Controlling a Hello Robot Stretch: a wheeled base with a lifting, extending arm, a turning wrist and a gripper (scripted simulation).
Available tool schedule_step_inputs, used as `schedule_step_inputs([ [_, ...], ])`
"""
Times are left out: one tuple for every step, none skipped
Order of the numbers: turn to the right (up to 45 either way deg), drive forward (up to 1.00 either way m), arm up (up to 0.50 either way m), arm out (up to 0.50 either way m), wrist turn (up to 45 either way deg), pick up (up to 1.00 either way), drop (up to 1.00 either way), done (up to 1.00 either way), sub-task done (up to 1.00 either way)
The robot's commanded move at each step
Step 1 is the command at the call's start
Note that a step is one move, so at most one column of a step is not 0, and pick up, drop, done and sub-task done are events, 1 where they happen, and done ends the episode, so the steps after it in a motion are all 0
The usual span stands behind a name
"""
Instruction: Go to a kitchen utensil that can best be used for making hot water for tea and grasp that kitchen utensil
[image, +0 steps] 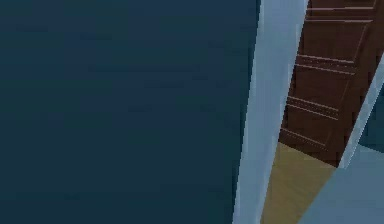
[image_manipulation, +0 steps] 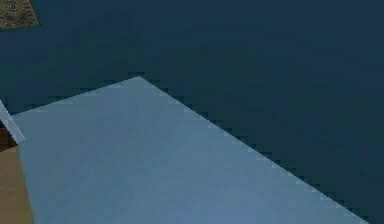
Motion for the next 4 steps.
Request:
schedule_step_inputs([
  [45.0,0.0,0.0,0.0,0.0,0.0,0.0,0.0,0.0],
  [39.0,0.0,0.0,0.0,0.0,0.0,0.0,0.0,0.0],
  [3.0,0.0,0.0,0.0,0.0,0.0,0.0,0.0,0.0],
  [0.0,0.6,0.0,0.0,0.0,0.0,0.0,0.0,0.0],
])
